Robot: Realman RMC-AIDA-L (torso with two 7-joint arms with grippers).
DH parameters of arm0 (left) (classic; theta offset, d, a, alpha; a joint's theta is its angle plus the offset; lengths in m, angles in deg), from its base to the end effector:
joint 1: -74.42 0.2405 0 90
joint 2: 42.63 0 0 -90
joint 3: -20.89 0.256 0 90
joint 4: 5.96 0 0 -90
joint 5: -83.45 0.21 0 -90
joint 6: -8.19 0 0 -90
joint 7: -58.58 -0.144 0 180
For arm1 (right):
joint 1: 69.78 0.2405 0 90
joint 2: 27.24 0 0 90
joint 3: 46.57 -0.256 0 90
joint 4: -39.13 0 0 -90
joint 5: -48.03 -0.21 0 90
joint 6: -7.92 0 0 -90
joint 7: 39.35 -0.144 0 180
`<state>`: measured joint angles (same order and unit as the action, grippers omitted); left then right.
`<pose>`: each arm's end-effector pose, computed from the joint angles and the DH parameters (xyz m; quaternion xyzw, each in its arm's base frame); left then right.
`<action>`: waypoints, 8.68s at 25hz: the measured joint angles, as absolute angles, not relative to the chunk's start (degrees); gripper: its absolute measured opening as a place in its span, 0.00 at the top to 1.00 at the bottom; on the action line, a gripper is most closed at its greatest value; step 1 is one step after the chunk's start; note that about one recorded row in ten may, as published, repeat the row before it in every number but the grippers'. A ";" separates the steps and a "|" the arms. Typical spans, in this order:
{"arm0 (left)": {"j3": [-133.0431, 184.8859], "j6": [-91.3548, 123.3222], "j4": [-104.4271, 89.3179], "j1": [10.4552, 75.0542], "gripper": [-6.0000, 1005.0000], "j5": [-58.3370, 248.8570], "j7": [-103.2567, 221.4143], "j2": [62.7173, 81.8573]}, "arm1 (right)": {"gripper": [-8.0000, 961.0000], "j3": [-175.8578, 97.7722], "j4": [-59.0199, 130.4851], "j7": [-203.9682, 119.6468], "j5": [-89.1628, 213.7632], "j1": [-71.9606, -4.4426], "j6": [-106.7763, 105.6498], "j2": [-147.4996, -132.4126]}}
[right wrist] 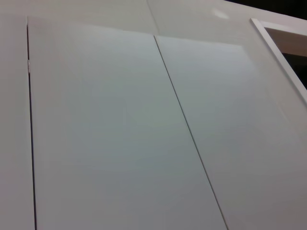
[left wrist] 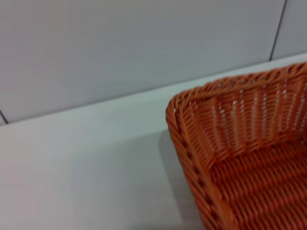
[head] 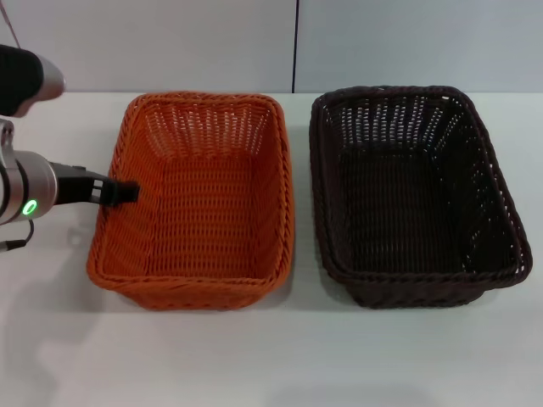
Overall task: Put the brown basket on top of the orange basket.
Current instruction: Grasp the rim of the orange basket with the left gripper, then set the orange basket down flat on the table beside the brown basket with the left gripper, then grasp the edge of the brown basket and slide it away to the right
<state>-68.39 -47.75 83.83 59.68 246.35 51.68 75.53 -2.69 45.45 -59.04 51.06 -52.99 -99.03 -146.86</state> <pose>-0.2250 0.3588 0.0312 -0.7974 -0.4025 0.0382 0.4481 0.3774 0.2049 0.0936 -0.3687 0.1618 0.4156 0.8156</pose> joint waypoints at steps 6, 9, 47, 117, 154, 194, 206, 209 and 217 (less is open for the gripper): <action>-68.50 -47.09 75.70 55.46 0.35 246.71 51.73 75.51 | 0.13 -2.54 45.46 -59.04 51.06 -52.58 -98.67 -146.82; -68.50 -47.07 74.51 54.62 0.36 246.74 51.73 75.52 | 0.13 -2.54 45.47 -59.03 51.06 -52.54 -98.67 -146.81; -74.47 -64.98 87.66 50.28 0.69 248.53 25.78 75.33 | 0.13 -3.01 45.56 -59.03 51.01 -52.99 -99.14 -146.69; -80.82 -62.73 66.24 29.73 0.52 240.38 -19.47 75.74 | 0.13 -2.54 46.77 -61.50 51.69 -52.87 -103.50 -146.69; -45.58 88.70 28.91 77.58 0.20 219.78 50.31 75.93 | 0.14 9.06 -29.40 -145.11 137.57 -47.24 -56.14 -145.89; -44.49 86.36 22.46 72.58 0.20 212.53 51.50 76.12 | 0.14 26.64 -31.59 -176.83 192.94 -20.29 -98.13 -143.87; -43.96 86.40 21.67 72.67 0.20 212.54 53.94 76.02 | 0.14 30.31 -24.08 -176.76 195.65 -19.91 -93.30 -145.47; -43.90 86.42 21.55 72.78 0.20 212.55 53.96 75.94 | 0.14 32.06 -23.54 -176.79 196.54 -20.60 -90.94 -145.74; -43.80 86.40 21.44 72.96 0.20 212.66 53.98 75.86 | 0.21 36.39 -23.94 -176.85 197.53 -21.47 -89.91 -145.96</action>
